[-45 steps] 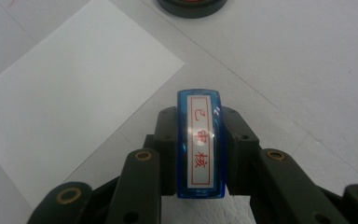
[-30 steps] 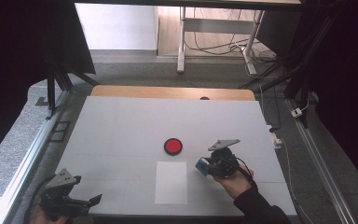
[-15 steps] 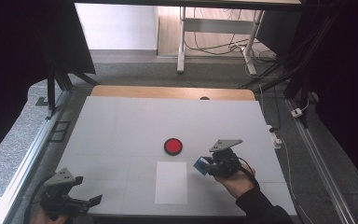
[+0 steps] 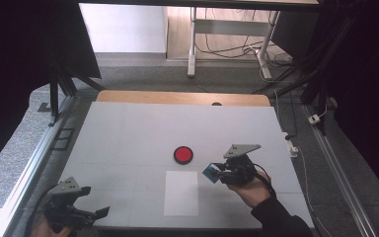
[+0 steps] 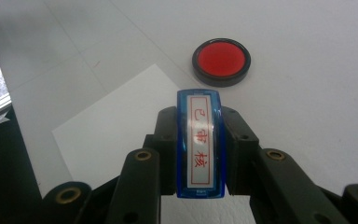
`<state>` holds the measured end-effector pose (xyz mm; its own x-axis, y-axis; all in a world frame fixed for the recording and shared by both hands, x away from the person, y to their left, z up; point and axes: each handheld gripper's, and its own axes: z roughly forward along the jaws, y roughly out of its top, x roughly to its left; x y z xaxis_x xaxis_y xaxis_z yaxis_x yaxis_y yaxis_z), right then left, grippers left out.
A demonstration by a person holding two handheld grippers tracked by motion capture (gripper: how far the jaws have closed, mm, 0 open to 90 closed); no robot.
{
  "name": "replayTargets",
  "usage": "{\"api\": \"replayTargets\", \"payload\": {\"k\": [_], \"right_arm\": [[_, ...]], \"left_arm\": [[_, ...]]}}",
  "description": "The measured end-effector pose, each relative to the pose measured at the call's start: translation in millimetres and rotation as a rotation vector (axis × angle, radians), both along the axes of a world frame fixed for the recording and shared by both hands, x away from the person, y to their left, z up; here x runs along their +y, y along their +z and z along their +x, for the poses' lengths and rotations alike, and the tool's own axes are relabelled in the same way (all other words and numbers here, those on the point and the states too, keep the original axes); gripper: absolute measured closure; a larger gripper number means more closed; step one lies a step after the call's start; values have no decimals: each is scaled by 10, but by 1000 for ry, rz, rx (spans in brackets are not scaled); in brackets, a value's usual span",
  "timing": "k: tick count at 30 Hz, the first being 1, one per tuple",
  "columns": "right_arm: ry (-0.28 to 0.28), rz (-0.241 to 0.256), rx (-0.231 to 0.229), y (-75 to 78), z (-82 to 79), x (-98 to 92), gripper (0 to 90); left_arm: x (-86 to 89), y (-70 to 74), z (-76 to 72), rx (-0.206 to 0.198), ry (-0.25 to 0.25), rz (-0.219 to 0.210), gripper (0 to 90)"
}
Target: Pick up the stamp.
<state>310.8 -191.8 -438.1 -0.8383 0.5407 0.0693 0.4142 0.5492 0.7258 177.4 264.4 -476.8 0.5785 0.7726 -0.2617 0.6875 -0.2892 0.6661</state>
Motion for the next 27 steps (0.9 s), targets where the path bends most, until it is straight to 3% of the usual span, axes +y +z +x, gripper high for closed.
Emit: {"api": "replayTargets", "payload": {"k": [10,15,24,27], "right_arm": [[54,36,-28,97,-41,76,711],[86,62,-35,140,-54,140,712],[156,112,-45,191,-52,279,711],[178,108,-46,195,-58,329,711]], "left_arm": [[-20,-1,25,-24,-28,-13,0],[-50,-1,18,-35,-30,13,0],[-29,2,6,-46,-25,-5,0],[-28,2,5,-48,-23,-4,0]]}}
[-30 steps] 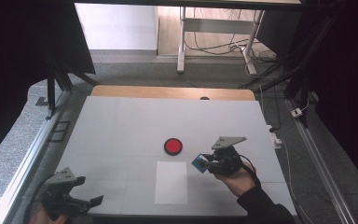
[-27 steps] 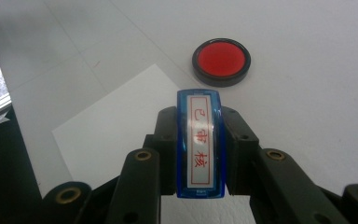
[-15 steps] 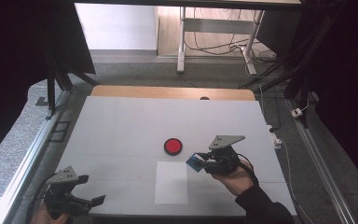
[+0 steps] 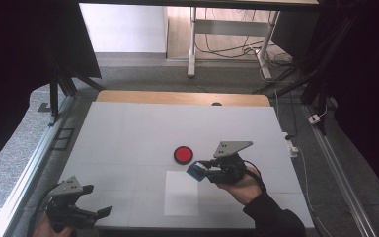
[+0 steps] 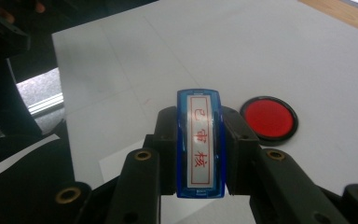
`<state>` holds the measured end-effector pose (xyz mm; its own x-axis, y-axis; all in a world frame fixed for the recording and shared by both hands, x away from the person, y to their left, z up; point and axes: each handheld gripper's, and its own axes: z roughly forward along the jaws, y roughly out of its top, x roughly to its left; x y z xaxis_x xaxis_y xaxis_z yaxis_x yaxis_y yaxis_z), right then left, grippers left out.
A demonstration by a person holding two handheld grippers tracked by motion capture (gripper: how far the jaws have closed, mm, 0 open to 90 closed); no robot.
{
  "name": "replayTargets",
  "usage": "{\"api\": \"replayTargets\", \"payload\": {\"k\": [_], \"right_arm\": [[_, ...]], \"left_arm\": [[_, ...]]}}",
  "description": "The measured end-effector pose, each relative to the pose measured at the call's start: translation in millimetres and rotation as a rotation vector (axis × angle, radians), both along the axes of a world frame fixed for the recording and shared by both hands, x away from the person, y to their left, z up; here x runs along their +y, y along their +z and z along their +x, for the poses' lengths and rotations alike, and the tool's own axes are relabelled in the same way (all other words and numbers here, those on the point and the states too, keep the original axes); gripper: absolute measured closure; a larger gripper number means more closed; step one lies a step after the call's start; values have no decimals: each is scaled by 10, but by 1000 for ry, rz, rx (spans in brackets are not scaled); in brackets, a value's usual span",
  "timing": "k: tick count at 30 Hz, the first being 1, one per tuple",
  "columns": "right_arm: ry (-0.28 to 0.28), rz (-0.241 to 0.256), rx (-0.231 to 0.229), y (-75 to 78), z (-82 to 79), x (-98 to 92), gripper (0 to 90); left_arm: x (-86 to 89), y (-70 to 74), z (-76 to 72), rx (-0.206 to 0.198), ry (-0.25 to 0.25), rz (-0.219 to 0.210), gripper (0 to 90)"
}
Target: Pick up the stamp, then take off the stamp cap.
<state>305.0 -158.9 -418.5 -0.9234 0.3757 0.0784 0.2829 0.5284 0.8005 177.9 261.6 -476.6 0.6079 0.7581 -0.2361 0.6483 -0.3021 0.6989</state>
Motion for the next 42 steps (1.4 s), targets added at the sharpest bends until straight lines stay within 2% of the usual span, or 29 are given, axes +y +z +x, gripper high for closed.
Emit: {"api": "replayTargets", "payload": {"k": [6,10,13,17,19,21,25,30,32,36,39,42], "right_arm": [[27,9,12,5,0,74,711],[38,3,7,25,-11,85,711],[42,11,6,29,-16,98,711],[53,16,2,39,-26,125,711],[63,16,1,39,-35,139,711],[69,13,-4,39,-42,146,711],[73,21,-8,48,-41,136,711],[80,30,-1,48,-39,129,711],[90,25,-6,38,-42,139,711],[91,26,-8,47,-46,144,711],[102,35,-12,66,-50,153,711],[108,35,-21,69,-51,169,711]], "left_arm": [[19,1,3,5,-5,-21,0],[24,11,10,-13,12,-21,0],[17,27,26,-14,5,-41,0],[-61,34,63,-13,-34,-29,0],[-130,29,100,-11,-68,-37,0],[-151,30,115,-13,-76,-39,0],[-238,23,212,-5,-120,-74,0],[-269,15,295,-7,-132,-91,0],[-286,36,321,-22,-140,-102,0],[-350,91,378,-54,-166,-96,0],[-427,120,461,-58,-188,-72,0],[-465,133,507,-53,-200,-74,0]]}}
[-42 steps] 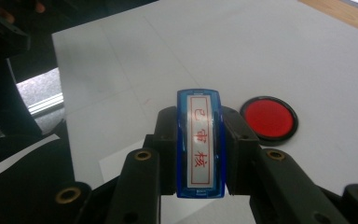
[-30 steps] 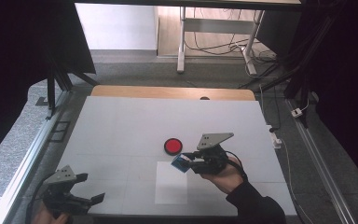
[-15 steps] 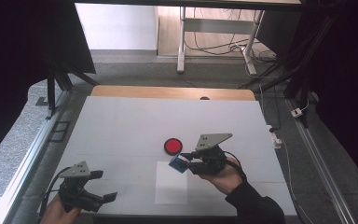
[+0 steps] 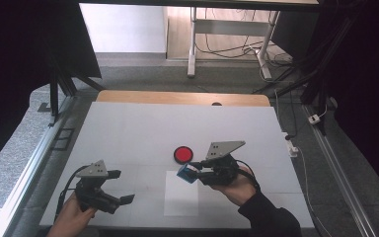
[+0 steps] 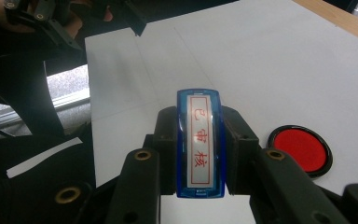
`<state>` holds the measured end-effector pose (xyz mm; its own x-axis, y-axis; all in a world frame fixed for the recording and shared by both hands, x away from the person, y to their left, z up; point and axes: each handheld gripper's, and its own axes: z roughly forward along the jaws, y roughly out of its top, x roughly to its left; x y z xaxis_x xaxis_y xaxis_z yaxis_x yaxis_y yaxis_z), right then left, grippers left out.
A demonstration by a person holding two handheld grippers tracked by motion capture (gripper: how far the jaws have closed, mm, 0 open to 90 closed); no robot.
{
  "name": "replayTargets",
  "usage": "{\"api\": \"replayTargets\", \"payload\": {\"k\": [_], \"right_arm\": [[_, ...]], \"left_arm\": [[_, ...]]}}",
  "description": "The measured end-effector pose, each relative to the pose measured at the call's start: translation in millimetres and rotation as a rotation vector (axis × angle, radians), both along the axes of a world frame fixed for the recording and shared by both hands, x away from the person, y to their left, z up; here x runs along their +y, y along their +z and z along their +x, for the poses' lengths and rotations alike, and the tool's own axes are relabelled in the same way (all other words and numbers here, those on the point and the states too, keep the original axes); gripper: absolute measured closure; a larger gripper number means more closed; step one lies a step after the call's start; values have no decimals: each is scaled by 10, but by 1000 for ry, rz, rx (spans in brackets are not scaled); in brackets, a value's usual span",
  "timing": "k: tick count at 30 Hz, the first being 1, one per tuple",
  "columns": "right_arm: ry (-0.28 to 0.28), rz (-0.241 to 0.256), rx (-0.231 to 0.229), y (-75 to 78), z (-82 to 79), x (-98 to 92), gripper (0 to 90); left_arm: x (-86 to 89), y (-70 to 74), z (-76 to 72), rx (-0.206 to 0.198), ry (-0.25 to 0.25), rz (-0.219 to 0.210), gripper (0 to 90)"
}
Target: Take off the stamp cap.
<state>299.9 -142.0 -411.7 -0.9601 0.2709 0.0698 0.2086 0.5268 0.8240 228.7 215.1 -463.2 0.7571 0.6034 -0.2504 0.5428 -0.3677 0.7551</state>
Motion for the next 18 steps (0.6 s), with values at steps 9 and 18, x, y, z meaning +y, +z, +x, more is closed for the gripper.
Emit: {"api": "replayTargets", "payload": {"k": [9,18], "right_arm": [[28,3,0,13,-5,58,711],[52,9,16,40,-22,79,711]], "left_arm": [[-208,87,161,-22,-72,9,0],[-442,170,250,-46,-129,30,0]]}}
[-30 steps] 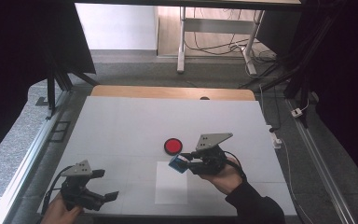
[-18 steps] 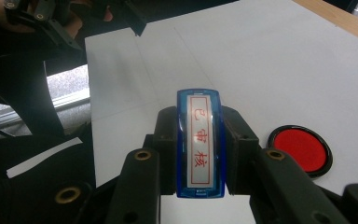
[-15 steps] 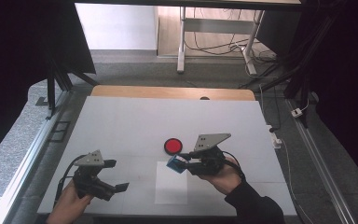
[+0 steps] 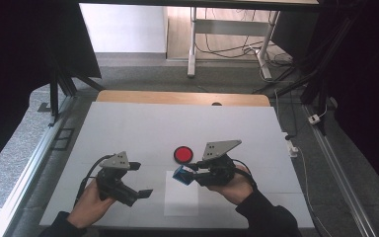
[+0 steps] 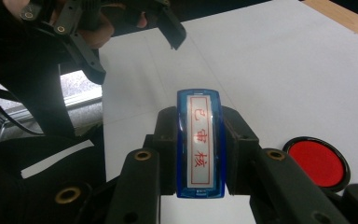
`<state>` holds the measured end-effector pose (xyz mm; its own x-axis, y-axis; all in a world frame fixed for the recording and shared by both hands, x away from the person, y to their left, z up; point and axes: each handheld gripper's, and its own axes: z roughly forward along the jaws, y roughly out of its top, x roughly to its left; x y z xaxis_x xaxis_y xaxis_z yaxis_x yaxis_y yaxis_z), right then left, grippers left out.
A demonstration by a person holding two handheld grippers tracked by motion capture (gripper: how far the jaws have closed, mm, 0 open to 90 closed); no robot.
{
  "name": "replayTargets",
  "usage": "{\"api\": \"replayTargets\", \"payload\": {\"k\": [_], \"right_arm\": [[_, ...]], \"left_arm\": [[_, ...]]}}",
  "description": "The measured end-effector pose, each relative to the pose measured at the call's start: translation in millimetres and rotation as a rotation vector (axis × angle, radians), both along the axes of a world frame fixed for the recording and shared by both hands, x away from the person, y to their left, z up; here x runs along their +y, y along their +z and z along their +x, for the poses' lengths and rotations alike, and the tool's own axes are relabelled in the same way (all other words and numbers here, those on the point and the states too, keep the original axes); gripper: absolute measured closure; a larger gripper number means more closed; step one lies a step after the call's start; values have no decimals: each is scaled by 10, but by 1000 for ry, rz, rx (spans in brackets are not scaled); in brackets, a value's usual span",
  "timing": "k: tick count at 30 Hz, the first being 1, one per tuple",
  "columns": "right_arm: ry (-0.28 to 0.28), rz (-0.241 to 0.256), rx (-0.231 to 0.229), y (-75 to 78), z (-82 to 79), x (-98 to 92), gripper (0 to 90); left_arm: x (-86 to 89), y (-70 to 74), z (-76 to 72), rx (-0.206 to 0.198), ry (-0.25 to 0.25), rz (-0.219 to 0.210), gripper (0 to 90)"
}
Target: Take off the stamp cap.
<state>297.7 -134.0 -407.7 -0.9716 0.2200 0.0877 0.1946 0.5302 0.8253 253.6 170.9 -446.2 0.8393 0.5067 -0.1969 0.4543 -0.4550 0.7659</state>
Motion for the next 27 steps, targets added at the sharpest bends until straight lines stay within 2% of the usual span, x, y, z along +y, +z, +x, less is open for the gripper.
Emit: {"api": "replayTargets", "payload": {"k": [9,11,14,19,21,24,27], "right_arm": [[19,11,7,39,-26,-1,711],[23,13,9,48,-32,-1,712],[28,12,14,54,-39,1,711],[58,8,12,59,-62,5,711],[60,8,12,60,-66,6,711],[71,12,20,58,-78,16,712],[88,16,21,52,-88,27,711]], "left_arm": [[-220,24,146,5,-92,-7,6],[-310,37,190,-3,-136,-6,3],[-378,41,213,-11,-165,-1,0],[-563,19,276,-4,-250,11,0],[-587,11,285,-5,-261,13,0],[-653,-24,295,-14,-304,12,0],[-676,-43,274,-25,-320,10,16]]}}
